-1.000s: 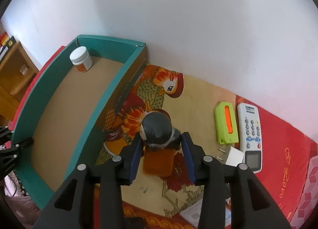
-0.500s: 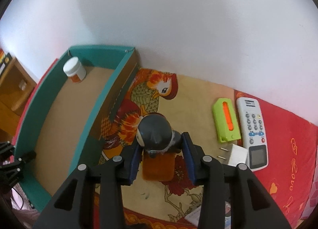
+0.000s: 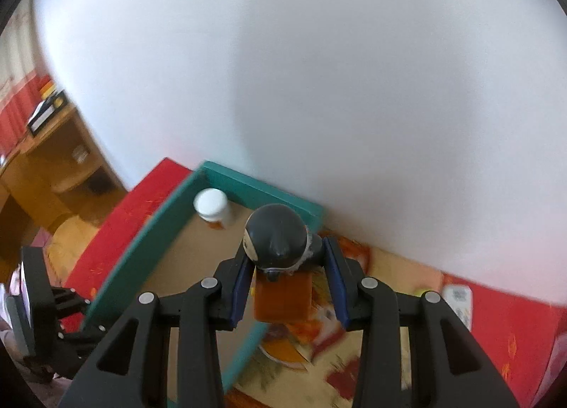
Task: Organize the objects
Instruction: 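Carry the orange timer into the teal box beside the jar, open right tool, then withdraw the right tool toward the remaining items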
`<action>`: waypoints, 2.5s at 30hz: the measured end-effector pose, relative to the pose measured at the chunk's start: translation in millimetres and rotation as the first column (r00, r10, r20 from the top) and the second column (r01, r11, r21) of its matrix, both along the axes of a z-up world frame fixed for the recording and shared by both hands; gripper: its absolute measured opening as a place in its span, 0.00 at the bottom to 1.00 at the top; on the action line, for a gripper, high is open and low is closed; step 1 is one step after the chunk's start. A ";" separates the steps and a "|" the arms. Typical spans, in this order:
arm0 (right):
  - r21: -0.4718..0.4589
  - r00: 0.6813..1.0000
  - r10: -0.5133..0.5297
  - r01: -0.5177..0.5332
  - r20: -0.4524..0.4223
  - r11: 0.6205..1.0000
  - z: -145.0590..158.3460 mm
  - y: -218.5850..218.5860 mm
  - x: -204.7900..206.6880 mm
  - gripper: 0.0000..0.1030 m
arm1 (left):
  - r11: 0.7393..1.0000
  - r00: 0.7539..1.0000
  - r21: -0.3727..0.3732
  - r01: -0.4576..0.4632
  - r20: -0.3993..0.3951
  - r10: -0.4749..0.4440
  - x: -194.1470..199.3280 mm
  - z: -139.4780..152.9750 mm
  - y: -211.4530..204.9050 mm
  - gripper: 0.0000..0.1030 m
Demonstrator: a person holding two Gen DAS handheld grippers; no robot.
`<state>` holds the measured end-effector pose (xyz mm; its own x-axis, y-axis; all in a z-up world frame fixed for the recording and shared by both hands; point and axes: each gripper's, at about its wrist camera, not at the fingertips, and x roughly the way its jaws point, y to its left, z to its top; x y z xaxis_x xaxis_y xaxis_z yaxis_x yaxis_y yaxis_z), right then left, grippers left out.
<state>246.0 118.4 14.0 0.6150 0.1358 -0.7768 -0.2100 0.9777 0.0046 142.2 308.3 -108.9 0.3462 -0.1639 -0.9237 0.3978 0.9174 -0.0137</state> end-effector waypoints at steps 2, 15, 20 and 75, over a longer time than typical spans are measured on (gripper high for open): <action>-0.033 0.999 0.044 -0.045 -0.015 0.998 -6.8 17.8 13.4 0.37 | 1.000 1.000 -0.001 -0.001 0.000 0.001 0.0 0.0 0.2 0.19; -0.098 0.981 0.097 -0.114 -0.166 0.989 -78.6 55.8 75.2 0.37 | 1.000 1.000 -0.006 0.005 -0.002 -0.005 0.6 -0.3 2.8 0.19; -0.112 0.979 0.100 -0.122 -0.180 0.986 -87.7 61.0 81.4 0.37 | 1.000 1.000 -0.007 0.006 -0.002 -0.006 0.2 -0.3 3.5 0.19; 0.120 0.843 -0.377 0.450 -0.384 0.885 -84.6 -94.1 -178.3 0.51 | 0.995 0.995 0.009 0.101 0.019 -0.101 -8.5 1.1 1.8 0.19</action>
